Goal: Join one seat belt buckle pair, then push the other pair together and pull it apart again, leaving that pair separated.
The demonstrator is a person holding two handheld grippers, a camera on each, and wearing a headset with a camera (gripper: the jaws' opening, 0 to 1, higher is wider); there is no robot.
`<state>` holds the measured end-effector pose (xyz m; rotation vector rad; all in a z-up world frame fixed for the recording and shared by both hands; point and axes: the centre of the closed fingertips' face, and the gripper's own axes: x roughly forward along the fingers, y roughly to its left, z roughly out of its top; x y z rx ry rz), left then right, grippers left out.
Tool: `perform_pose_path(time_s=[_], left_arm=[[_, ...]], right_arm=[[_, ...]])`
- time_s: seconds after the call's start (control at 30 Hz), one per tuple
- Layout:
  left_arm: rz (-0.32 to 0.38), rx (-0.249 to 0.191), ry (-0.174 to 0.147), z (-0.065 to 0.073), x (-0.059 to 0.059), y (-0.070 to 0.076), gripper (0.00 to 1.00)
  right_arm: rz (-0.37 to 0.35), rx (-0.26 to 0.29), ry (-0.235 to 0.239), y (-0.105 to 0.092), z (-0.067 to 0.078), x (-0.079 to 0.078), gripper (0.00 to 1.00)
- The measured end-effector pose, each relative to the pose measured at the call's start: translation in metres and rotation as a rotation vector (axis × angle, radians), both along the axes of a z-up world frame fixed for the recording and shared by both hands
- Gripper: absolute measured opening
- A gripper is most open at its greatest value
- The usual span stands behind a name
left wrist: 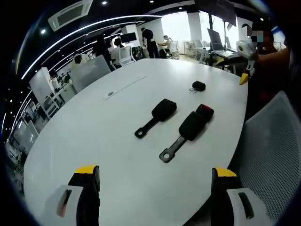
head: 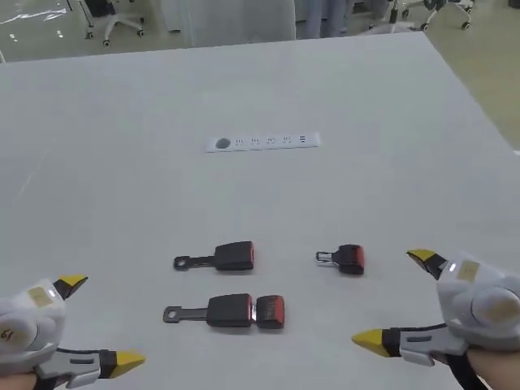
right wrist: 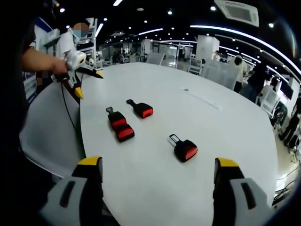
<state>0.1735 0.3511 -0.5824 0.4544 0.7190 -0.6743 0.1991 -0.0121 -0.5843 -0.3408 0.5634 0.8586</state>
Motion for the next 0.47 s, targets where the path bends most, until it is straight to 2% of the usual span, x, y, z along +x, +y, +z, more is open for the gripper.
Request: perform_pose_path(time_s=[0.13,0.33,0.47], left_arm=[[-0.010,0.008,0.015,-0.005,0.000,-0.004,1.00],[-0.008,0.006,0.023,-0.005,0.003,-0.004,1.00],[-0.029,0.014,0.038,-0.014,-0.003,0.001,1.00]], right_arm=[[-0.011,0.009,0.018,0.002,-0.009,-0.001,0.99],[-0.008,0.026,0.010,0.009,-0.005,0.000,0.99],[-0.024,0.015,0.004,0.005,-0.010,0.001,1.00]])
